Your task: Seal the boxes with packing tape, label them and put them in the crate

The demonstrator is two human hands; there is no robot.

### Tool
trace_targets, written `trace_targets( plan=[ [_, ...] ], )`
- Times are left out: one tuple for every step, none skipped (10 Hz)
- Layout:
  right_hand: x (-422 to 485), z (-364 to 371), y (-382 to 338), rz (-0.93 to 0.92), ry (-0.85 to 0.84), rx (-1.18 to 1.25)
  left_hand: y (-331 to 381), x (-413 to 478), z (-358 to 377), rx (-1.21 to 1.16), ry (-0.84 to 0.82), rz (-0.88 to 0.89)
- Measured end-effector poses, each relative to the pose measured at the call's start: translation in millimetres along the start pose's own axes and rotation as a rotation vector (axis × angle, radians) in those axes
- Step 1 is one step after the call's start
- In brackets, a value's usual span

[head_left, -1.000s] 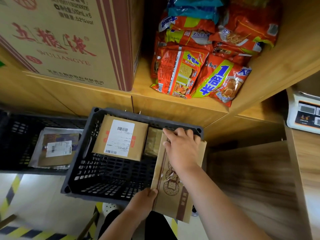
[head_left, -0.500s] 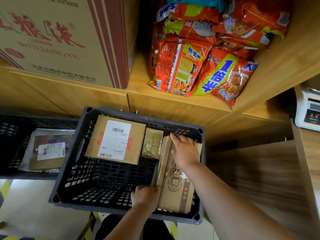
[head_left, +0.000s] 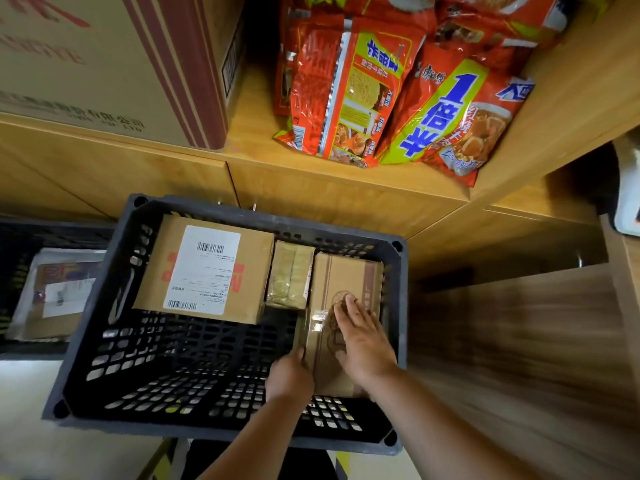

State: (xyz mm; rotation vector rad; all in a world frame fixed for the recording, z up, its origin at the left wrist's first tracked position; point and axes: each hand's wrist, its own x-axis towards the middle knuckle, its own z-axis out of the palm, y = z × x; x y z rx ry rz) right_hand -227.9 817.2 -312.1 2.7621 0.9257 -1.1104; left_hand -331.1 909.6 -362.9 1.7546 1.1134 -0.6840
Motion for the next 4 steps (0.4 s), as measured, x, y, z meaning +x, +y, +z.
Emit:
trace_targets(
  plan=[
    [-4, 11, 5, -0.021, -0.031, 0.013, -1, 0, 3, -0.072, 0.025, -0.002],
    [2, 10, 7, -0.026, -0.071, 0.046, 0, 10, 0, -0.046, 0.044, -0.001],
    [0, 6, 8, 0.006, -0.083, 0.105, 2, 13, -8, -0.006, -0.03, -0.027],
    [-10, -2, 7, 0.009, -0.014, 0.207, 3, 4, -23, -0.078, -0.046, 0.007]
  ],
)
